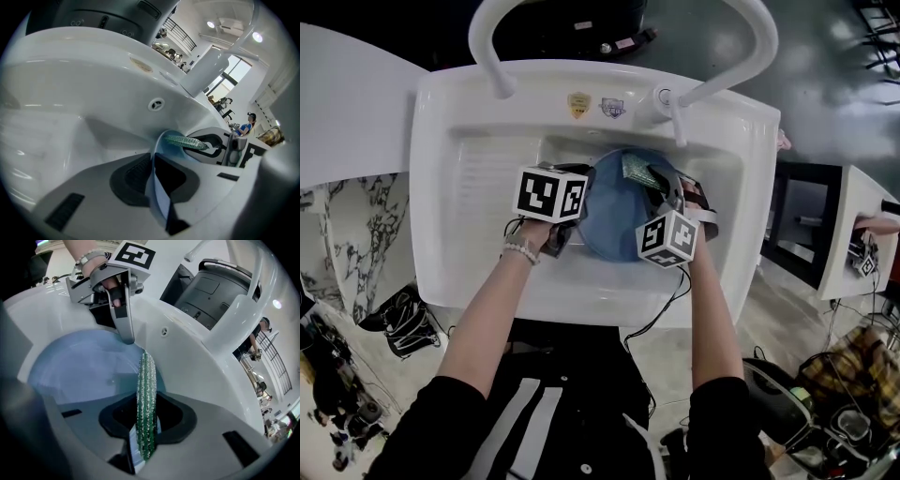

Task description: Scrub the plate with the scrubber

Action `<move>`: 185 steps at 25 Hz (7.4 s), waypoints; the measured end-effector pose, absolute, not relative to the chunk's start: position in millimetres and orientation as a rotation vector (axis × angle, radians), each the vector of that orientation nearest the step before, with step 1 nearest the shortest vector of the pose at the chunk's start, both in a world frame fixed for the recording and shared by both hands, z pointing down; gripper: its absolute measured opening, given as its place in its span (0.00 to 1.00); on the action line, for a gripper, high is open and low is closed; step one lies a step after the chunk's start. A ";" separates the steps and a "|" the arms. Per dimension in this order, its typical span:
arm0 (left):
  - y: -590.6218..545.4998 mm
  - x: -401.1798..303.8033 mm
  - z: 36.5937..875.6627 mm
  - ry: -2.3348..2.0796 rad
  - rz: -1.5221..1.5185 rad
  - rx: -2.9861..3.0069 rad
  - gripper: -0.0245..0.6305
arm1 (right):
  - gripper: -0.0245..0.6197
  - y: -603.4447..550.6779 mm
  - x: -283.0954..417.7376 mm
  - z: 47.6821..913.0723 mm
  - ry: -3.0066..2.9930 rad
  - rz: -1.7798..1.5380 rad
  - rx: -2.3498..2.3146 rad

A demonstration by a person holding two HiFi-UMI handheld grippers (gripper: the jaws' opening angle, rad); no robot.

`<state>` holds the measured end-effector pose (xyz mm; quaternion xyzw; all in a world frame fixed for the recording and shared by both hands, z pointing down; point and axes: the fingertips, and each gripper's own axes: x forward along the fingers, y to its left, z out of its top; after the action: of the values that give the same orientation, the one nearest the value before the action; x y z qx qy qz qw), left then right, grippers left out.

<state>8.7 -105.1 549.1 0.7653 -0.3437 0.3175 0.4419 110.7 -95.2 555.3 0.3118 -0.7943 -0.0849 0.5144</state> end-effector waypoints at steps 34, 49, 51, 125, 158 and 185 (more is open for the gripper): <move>-104.7 2.8 553.2 -0.893 0.764 1.840 0.08 | 0.18 34.4 86.8 559.7 -2.078 0.062 0.202; -103.2 5.6 551.4 -0.884 0.766 1.865 0.08 | 0.18 38.4 78.0 548.7 -2.068 0.080 0.100; -102.8 5.9 551.7 -0.884 0.775 1.871 0.08 | 0.18 11.2 83.6 549.7 -2.033 -0.008 0.213; -94.9 9.9 561.5 -0.917 0.772 1.859 0.07 | 0.18 70.9 71.7 547.9 -2.044 0.322 0.077; -123.0 -21.0 365.3 -1.017 0.369 2.279 0.04 | 0.18 -39.3 86.4 365.9 -2.349 0.469 1.370; -70.4 -28.1 227.7 -1.028 0.241 2.631 0.04 | 0.18 -20.0 71.5 250.3 -2.442 0.220 1.619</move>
<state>-28.1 -70.4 227.7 0.9172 -0.3583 0.0841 0.1525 71.5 -20.0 250.3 0.5481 -0.8269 0.0743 0.1016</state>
